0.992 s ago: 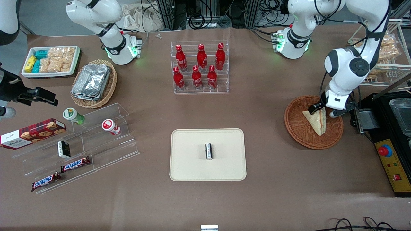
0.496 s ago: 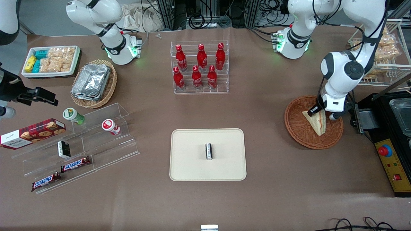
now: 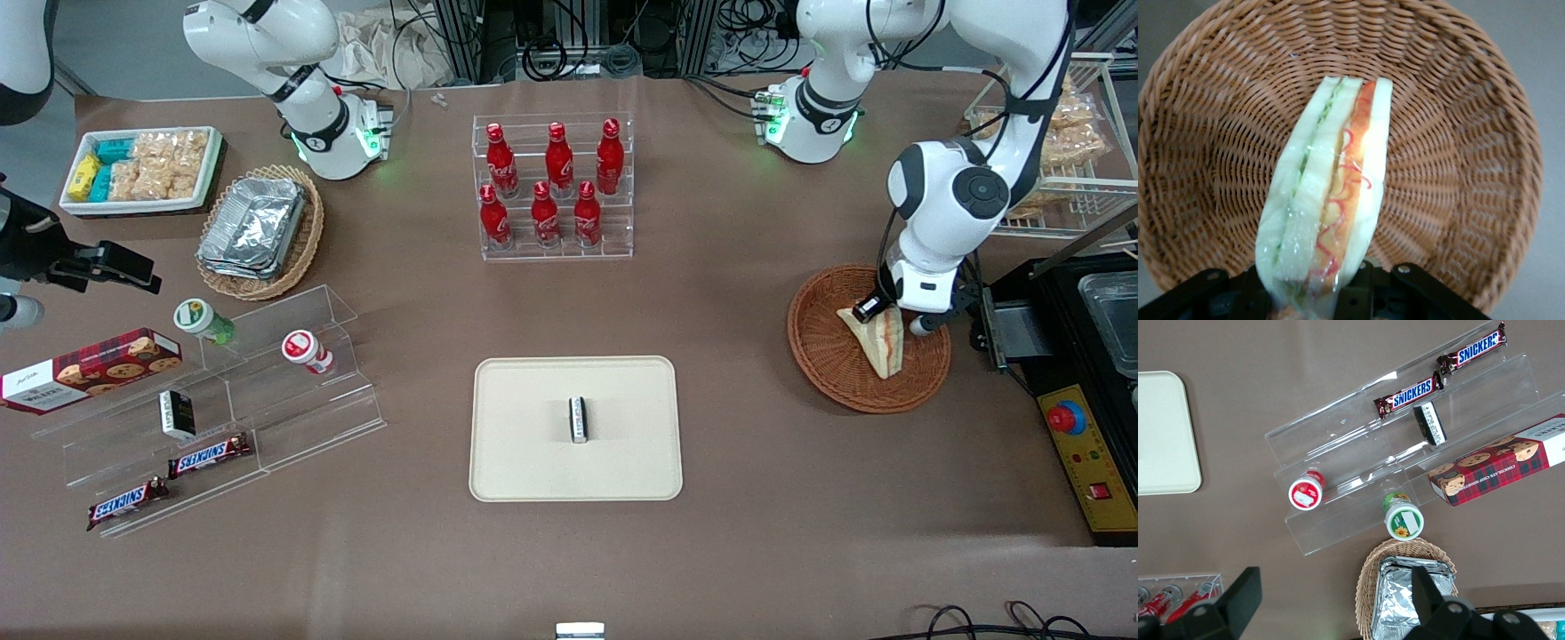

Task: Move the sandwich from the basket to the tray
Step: 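Lift the sandwich out of the basket with the left gripper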

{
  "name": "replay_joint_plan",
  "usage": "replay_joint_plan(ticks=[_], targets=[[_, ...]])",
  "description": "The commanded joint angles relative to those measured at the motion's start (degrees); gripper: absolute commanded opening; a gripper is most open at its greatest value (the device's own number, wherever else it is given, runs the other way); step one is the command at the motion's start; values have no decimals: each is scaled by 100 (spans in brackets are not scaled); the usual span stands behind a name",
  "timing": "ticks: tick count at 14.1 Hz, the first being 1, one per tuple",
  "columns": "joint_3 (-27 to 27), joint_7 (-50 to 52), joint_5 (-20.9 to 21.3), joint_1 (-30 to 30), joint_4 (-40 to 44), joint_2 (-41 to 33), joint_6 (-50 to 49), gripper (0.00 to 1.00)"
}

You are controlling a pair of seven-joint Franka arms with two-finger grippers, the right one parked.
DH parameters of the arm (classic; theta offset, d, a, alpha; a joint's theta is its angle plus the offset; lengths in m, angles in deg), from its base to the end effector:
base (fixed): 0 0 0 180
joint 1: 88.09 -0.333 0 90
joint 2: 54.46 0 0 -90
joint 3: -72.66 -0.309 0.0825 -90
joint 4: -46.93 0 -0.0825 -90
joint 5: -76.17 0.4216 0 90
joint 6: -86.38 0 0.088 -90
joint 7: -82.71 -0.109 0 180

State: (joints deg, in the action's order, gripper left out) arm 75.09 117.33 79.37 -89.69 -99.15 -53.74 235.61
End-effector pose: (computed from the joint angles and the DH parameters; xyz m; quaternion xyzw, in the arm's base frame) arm 0.4787 -0.0081 0.2282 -0.9631 -0.2678 -0.0246 0.0074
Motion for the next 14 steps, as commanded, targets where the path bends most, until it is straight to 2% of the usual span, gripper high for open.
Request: replay_joint_plan(ticks=[1, 4, 6, 8, 10, 14], targets=[[153, -33, 425, 46, 980, -414, -1784, 0], [478, -576, 401, 55, 2780, -415, -4325, 0], [653, -824, 191, 107, 3705, -371, -5129, 0], [925, -781, -230, 116, 4270, -301, -5377, 0], [1416, -589, -530, 125, 4509, -117, -5308, 0], [2480, -430, -497, 186, 5158, 1216, -4703, 0]])
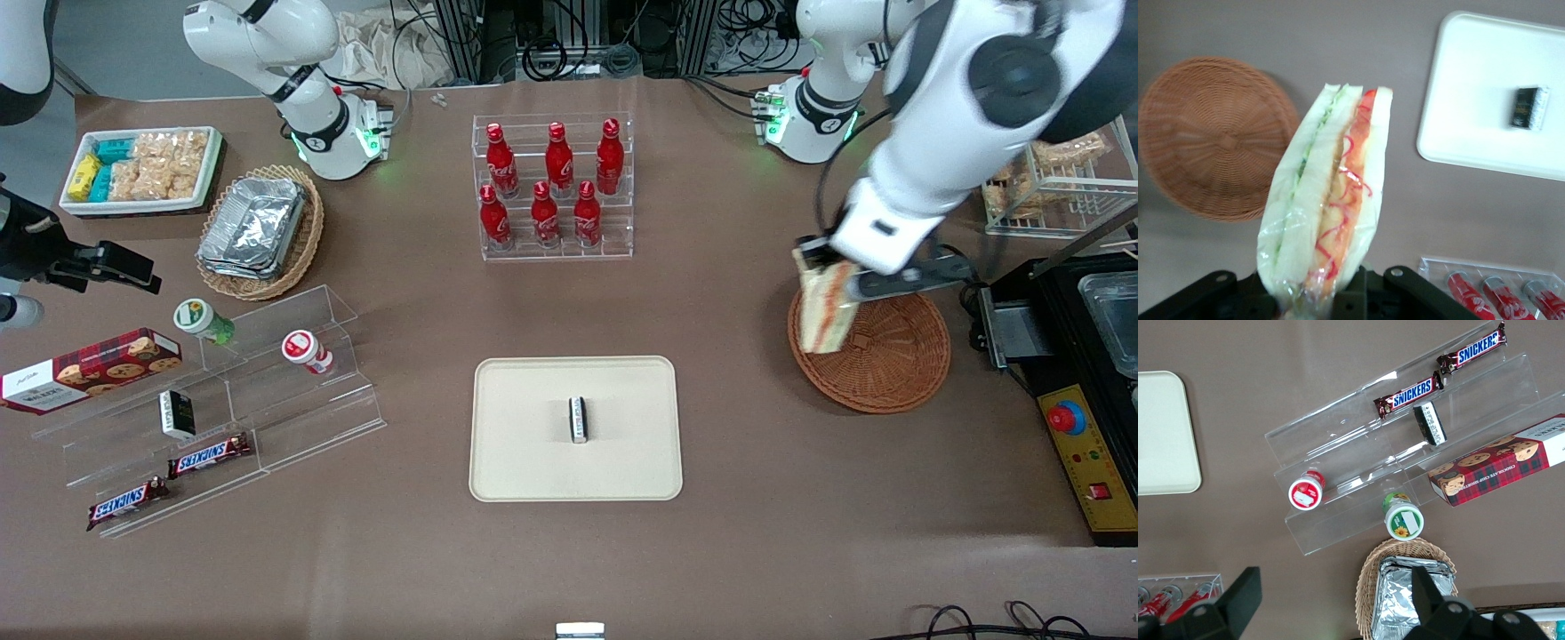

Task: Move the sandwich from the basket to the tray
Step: 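Lift the sandwich out of the basket with the left gripper, then carry the sandwich to the cream tray beside the black box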

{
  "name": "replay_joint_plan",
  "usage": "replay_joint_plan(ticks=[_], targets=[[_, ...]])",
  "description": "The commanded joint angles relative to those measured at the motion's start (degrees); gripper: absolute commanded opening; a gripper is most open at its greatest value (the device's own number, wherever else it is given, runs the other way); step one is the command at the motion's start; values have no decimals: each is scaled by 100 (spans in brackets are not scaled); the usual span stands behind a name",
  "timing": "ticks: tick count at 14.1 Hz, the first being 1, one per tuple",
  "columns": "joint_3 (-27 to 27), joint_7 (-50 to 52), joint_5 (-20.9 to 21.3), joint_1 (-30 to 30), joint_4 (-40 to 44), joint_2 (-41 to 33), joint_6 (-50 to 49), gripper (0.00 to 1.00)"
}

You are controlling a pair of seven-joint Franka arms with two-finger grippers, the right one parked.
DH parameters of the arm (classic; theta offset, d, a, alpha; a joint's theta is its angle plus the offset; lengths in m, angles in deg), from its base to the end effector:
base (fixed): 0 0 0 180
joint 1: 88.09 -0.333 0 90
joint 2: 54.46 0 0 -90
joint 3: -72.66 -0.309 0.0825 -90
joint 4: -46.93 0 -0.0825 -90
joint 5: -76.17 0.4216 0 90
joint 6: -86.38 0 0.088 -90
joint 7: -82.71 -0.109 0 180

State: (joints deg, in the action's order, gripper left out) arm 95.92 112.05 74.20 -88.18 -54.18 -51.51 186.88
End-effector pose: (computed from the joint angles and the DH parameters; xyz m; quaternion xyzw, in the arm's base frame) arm 0.5589 -0.2385 0.5033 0.9976 0.0573 -0.0379 0.0114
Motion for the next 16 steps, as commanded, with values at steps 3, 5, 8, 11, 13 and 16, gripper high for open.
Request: replay_joint_plan(ticks=[3, 5, 8, 11, 13, 16], targets=[[504, 747, 379, 543, 917, 2101, 1038, 0], [513, 1352, 959, 624, 1040, 2778, 1750, 0], [496, 2154, 1749, 993, 1970, 3868, 2009, 0], [496, 2594, 2191, 1221, 2445, 4406, 2053, 0], [478, 2595, 2279, 1230, 2709, 4731, 2087, 0], [478, 2691, 2596, 1231, 2719, 4934, 2211, 0]])
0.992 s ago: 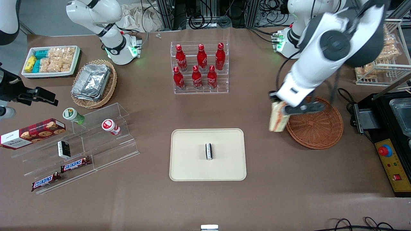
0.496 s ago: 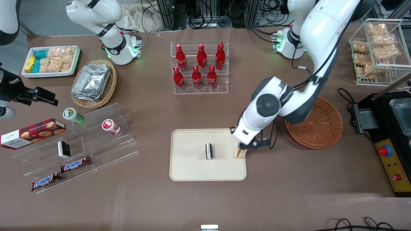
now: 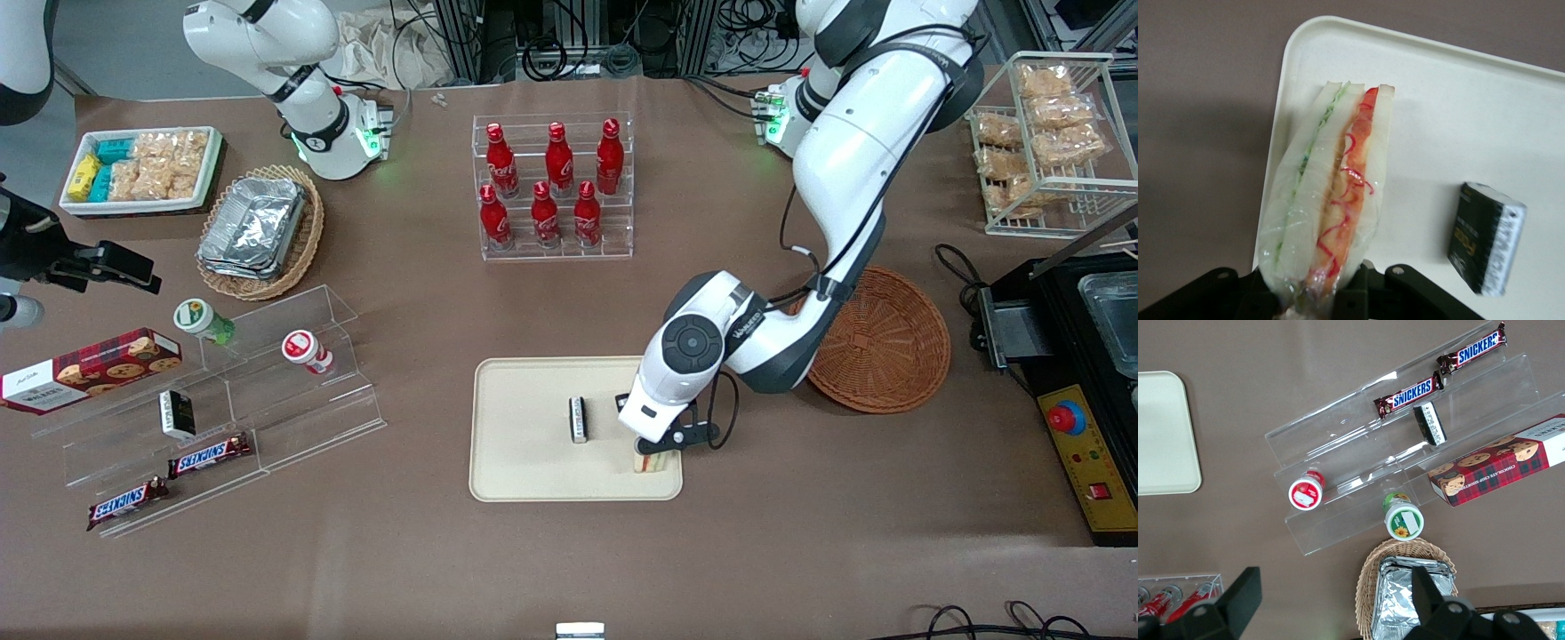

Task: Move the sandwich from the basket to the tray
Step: 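Carry the sandwich to the cream tray beside the black box, then lower the sandwich onto the tray and open the left gripper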

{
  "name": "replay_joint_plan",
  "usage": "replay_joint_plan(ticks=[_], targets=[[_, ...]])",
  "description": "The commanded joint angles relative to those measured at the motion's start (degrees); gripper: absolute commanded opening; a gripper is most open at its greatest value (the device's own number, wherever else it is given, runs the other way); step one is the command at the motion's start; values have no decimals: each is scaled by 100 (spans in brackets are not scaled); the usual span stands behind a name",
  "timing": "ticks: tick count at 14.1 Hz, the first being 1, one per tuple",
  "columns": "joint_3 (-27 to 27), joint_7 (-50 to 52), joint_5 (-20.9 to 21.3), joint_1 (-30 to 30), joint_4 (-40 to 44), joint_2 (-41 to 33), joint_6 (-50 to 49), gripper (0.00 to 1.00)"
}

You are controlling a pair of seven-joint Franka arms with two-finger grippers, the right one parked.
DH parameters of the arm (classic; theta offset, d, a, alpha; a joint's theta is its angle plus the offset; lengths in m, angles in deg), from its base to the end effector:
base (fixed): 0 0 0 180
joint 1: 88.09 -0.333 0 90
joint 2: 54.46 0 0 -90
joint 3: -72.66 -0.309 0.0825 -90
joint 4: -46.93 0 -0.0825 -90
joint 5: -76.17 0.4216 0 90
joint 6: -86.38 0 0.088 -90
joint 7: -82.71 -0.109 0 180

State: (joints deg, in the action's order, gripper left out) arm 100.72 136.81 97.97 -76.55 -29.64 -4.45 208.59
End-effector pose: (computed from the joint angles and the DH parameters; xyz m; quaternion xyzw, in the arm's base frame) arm 0.6486 -0.4111 0.2196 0.9942 0.1045 -0.0070 0.0253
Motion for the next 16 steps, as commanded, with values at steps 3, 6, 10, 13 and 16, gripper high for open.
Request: replay_joint_plan(ticks=[3, 6, 10, 13, 16], targets=[[15, 233, 307, 68, 248, 246, 48, 25], [15, 233, 639, 76, 230, 333, 66, 100], [15, 233, 755, 85, 213, 334, 75, 100], [15, 233, 755, 85, 213, 290, 57, 100], [15, 242, 746, 85, 239, 80, 5, 100]])
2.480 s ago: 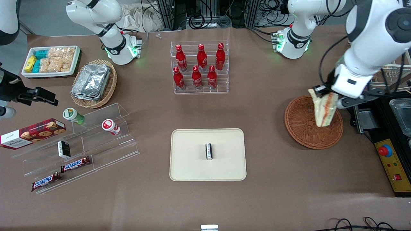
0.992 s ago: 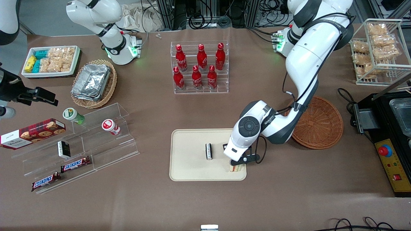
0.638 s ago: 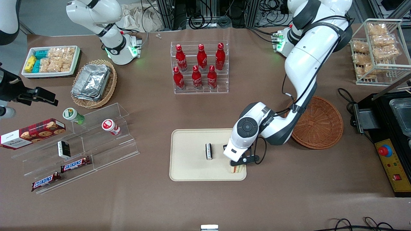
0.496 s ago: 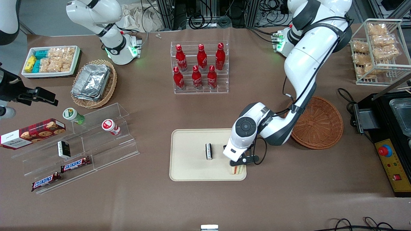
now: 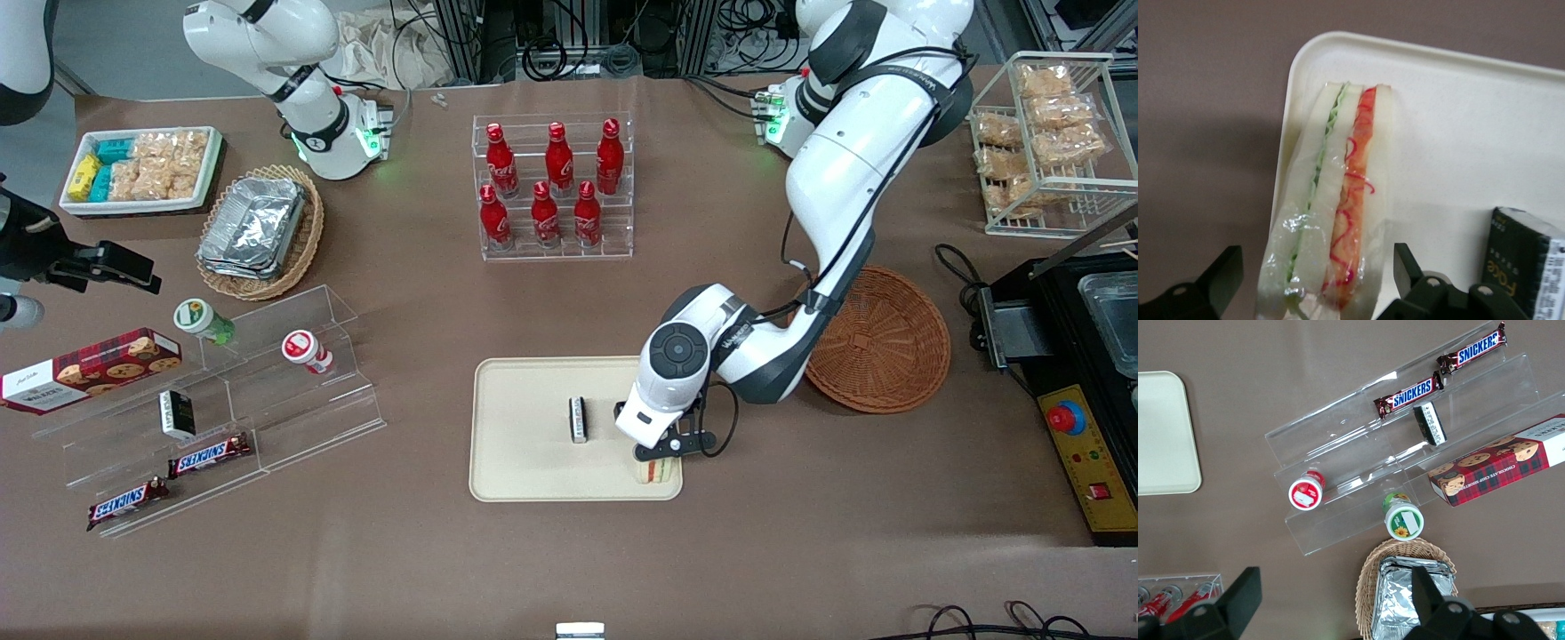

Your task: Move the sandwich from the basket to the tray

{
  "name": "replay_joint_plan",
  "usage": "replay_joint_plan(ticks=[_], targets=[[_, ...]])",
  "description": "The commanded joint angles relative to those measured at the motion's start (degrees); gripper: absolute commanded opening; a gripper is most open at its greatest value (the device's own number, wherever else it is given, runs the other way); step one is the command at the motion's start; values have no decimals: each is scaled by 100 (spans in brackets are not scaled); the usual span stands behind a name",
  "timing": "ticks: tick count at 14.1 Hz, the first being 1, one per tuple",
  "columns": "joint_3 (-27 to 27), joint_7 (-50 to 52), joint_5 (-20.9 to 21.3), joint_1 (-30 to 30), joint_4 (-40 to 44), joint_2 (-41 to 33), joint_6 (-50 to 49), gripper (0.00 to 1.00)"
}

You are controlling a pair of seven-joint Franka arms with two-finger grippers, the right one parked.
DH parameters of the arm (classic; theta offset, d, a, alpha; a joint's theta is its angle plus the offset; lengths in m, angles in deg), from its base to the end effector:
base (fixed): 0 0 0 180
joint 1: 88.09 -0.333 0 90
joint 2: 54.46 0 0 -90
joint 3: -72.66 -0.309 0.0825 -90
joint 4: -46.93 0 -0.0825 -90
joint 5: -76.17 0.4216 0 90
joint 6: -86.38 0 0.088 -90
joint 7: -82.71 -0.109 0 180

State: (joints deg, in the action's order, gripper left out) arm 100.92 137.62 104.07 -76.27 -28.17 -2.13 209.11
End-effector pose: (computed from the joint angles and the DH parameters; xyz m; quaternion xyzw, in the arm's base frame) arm 0.6531 -0.4118 0.2036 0.9962 0.0851 0.0201 0.0014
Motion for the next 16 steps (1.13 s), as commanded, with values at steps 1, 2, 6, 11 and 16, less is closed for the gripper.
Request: replay_joint_plan(ticks=[1, 2, 6, 11, 16], targets=[[-4, 161, 76, 40, 83, -318, -99, 100], [4, 161, 32, 5, 74, -520, -317, 100], [22, -75, -416, -188, 22, -1434, -1302, 99], [40, -1989, -1857, -1102, -1055, -3102, -1884, 99], [22, -2194, -1981, -1419, -1640, -3782, -1945, 99]])
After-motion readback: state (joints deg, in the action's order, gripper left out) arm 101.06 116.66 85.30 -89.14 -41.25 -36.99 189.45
